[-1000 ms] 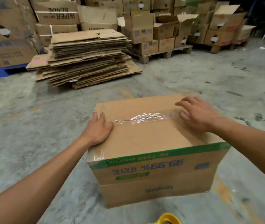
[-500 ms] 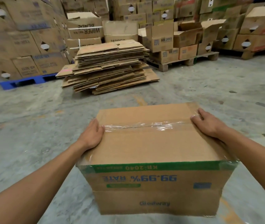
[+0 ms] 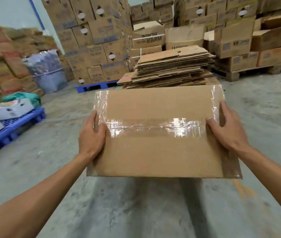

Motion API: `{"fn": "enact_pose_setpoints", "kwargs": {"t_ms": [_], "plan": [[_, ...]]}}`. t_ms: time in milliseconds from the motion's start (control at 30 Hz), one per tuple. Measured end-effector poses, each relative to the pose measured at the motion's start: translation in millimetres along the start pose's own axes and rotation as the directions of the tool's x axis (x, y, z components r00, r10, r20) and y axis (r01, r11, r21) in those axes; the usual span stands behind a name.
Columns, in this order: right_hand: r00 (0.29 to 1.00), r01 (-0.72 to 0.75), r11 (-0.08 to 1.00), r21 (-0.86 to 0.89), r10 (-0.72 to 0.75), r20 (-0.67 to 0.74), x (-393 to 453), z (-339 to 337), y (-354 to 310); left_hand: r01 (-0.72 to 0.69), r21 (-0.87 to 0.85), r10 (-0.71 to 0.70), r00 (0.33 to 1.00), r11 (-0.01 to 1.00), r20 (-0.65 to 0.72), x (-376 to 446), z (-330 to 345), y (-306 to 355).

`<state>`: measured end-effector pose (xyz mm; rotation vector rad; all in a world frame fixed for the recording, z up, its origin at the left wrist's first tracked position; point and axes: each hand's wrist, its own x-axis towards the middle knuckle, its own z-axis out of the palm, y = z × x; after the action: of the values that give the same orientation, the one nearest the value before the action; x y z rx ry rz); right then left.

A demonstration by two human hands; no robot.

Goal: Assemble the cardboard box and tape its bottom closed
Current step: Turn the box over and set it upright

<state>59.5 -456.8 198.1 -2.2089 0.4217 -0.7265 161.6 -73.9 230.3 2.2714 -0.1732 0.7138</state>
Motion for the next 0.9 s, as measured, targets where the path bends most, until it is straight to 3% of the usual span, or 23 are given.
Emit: {"fn": "enact_pose_setpoints", "kwargs": {"t_ms": [67, 233, 333, 500, 633, 767, 900], "plan": [[0.999, -0.003, 0.997, 0.083, 0.0, 0.041, -4.6, 16.1, -2.1, 0.01, -0.047, -0.012, 0.999, 0.999, -0.039, -11.8, 1.1, -19.7], [0.967, -0.063, 0.995, 0.081, 0.04, 0.252, -33.0, 47.1, 23.0, 0.234, -0.093, -0.229, 0.971, 0.968, 0.068, -61.6, 27.5, -64.9], [0.974, -0.004, 0.998, 0.066, -0.011, 0.227, -44.8, 53.8, 27.4, 0.308, -0.095, -0.299, 0.949, 0.947, 0.099, -85.4, 33.9, -86.8], [0.99, 0.054, 0.998, -0.037, -0.048, 0.129, -49.8, 55.2, 22.3, 0.259, -0.165, -0.26, 0.965, 0.952, 0.012, -85.3, 30.5, -94.4], [0.989, 0.11, 0.988, -0.108, -0.098, 0.114, -44.1, 51.4, 19.3, 0.125, -0.046, -0.125, 0.992, 0.991, -0.003, -68.4, 24.9, -89.4], [0.972, 0.131, 0.96, -0.247, -0.074, 0.225, -42.4, 56.5, 12.4, 0.128, 0.155, -0.154, 0.974, 0.979, 0.167, -58.0, 20.6, -103.7], [0.91, 0.147, 0.905, -0.399, 0.034, 0.413, -30.3, 60.3, 16.1, 0.087, 0.325, -0.226, 0.879, 0.942, 0.421, -32.6, 20.1, -114.7]]}}
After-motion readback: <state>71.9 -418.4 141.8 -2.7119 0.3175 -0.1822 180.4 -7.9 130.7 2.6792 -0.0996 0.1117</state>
